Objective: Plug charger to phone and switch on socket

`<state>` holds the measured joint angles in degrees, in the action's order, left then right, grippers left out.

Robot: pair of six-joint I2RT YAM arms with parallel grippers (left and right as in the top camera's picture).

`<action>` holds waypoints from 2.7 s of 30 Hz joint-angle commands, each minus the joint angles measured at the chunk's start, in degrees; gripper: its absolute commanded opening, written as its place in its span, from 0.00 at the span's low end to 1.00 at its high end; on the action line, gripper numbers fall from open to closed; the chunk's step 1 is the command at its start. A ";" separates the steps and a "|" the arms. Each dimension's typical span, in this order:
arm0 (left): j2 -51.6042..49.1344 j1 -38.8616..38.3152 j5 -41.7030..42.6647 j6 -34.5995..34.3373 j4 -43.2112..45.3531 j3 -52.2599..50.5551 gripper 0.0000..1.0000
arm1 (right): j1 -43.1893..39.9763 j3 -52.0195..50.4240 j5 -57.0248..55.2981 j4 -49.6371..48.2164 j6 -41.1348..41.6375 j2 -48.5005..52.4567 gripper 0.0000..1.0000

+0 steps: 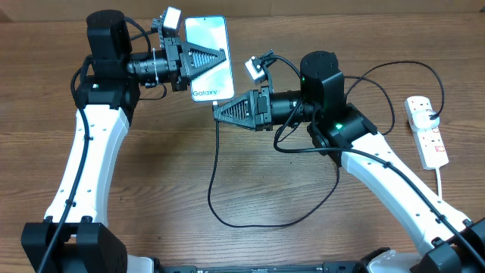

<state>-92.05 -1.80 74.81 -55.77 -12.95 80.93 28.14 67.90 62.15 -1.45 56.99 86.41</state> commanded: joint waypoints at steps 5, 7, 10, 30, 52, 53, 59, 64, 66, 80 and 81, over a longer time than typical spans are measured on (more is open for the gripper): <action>0.57 0.00 1.70 -0.79 1.25 0.76 0.04 | -0.42 1.49 0.94 -0.39 0.31 -1.27 0.04; 0.55 0.00 1.70 -0.35 1.27 0.76 0.04 | -0.42 1.49 0.96 -0.61 0.52 -1.27 0.04; 0.55 0.00 1.68 0.33 1.25 0.76 0.04 | -0.42 1.51 1.79 -1.49 1.60 -1.27 0.04; 0.57 -0.11 1.40 -3.17 1.22 0.76 0.04 | -0.39 1.51 0.87 -1.90 1.77 -1.27 0.04; 0.57 -0.11 1.46 -3.10 1.22 0.76 0.04 | -0.39 1.49 0.92 -3.02 3.04 -1.27 0.04; 0.57 -0.11 1.44 -3.21 1.22 0.76 0.04 | -0.39 1.49 0.92 -2.91 3.04 -1.27 0.04; 0.57 -0.11 1.46 -3.23 1.20 0.76 0.04 | -0.39 1.49 0.90 -2.93 3.04 -1.27 0.04; 0.57 -0.11 1.49 -3.61 1.20 0.76 0.04 | -0.39 1.49 0.87 -2.93 3.02 -1.27 0.04; 0.55 -0.11 1.46 -3.63 1.20 0.76 0.04 | -0.39 1.49 0.87 -2.93 3.02 -1.27 0.04; 0.57 -0.11 1.77 -4.68 1.18 0.76 0.04 | -0.42 1.49 0.79 -2.95 3.02 -1.27 0.04; 0.57 -0.11 1.84 -4.63 1.18 0.76 0.04 | -0.42 1.49 0.81 -2.95 3.02 -1.27 0.04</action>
<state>-92.05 -1.80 74.81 -59.90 -12.34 80.93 28.12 67.90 63.00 -4.21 59.81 86.41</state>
